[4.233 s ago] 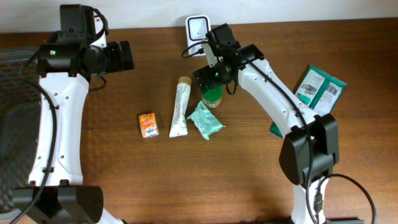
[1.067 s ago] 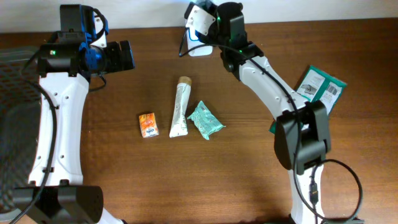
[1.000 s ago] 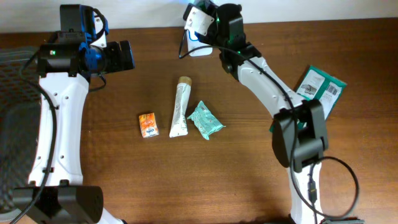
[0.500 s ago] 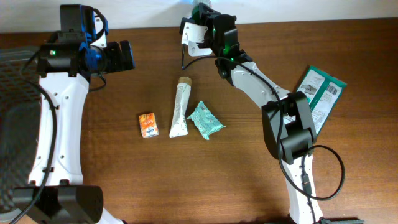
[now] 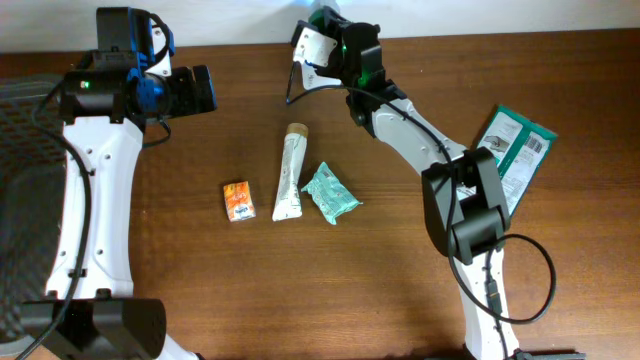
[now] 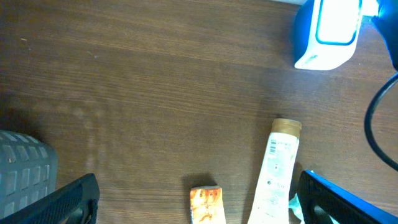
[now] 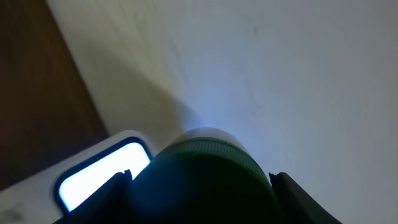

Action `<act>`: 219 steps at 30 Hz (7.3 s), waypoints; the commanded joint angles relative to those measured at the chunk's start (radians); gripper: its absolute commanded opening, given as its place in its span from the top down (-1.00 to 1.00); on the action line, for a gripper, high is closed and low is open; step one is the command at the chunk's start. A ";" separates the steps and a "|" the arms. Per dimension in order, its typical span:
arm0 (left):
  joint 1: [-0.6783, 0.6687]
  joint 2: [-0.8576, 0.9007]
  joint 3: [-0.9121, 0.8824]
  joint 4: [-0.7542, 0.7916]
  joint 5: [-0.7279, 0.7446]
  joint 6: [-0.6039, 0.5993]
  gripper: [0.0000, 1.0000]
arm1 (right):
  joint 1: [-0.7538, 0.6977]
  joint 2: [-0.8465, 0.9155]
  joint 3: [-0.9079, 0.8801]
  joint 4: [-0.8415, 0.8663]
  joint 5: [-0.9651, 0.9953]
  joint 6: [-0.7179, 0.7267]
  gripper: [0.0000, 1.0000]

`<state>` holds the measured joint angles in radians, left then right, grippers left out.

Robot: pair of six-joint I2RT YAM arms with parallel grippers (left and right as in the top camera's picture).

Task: Scan the item barcode
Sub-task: 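Raise the jar and hold it in front of the scanner, then carry the jar right and set it beside the green packet, then reach the right gripper to the mint-green pouch and grasp it, then lift the mint-green pouch toward the scanner with the right gripper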

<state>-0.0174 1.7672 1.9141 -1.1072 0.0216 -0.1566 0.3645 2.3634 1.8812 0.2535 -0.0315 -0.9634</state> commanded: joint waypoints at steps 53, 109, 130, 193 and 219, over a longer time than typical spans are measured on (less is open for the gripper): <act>0.001 0.000 0.002 0.002 -0.003 0.006 -0.98 | -0.548 -0.137 0.023 -1.149 -0.194 0.423 -0.96; 0.001 0.000 0.002 0.002 -0.003 0.006 -0.98 | 0.047 -0.307 -0.418 -1.147 -0.314 1.382 0.54; 0.001 0.000 0.002 0.002 -0.003 0.006 -0.98 | -0.145 -0.277 -0.290 -1.144 -0.486 0.780 -0.57; 0.001 0.000 0.002 0.002 -0.003 0.006 -0.98 | -0.222 -0.594 0.089 -1.575 -0.702 0.685 0.92; 0.001 0.000 0.002 0.002 -0.003 0.006 -0.98 | 0.037 -0.200 0.084 -0.632 0.383 0.484 0.92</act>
<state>-0.0174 1.7672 1.9141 -1.1065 0.0216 -0.1566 0.3943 2.1086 1.9526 -0.5301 0.1509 -0.3279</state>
